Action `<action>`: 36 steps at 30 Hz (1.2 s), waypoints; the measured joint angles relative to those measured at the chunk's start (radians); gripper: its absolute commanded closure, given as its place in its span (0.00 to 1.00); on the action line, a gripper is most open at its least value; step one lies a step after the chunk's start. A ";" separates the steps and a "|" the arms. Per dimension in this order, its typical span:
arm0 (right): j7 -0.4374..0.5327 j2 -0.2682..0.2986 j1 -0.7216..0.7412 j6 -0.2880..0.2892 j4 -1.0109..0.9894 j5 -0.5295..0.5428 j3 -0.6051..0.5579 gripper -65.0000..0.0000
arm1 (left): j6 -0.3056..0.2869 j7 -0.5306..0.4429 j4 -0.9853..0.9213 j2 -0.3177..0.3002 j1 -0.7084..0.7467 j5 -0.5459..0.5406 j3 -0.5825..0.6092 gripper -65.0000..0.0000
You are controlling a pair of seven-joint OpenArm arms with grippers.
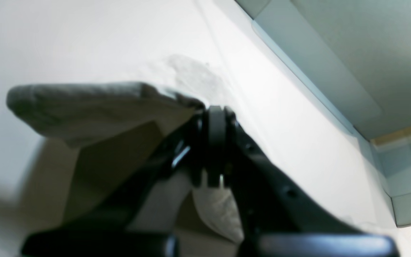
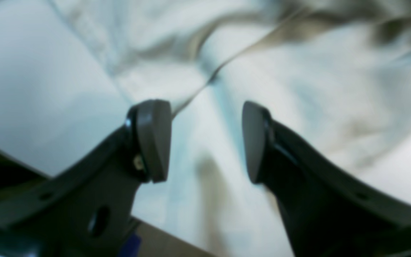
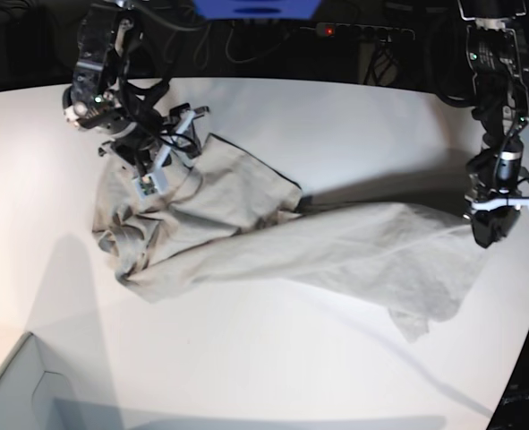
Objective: Layout the t-shirt on the table in an organized manner, then fold the t-shirt properly
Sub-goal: 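Grasp the shirt with the right gripper and pull it toward the table edge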
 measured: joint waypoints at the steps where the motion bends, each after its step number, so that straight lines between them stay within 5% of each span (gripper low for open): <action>1: -0.001 0.001 0.008 0.000 -0.022 -0.005 0.000 0.50 | 0.000 0.001 0.000 0.000 0.000 0.000 0.000 1.00; 25: 0.024 0.001 0.073 -0.001 -0.174 0.005 -0.128 0.50 | 0.000 -0.002 -0.043 0.000 0.000 0.000 -0.005 1.00; 36: 0.277 0.040 0.069 0.001 -0.308 0.050 -0.137 0.52 | 0.000 -0.002 -0.043 0.000 0.000 0.000 -0.006 1.00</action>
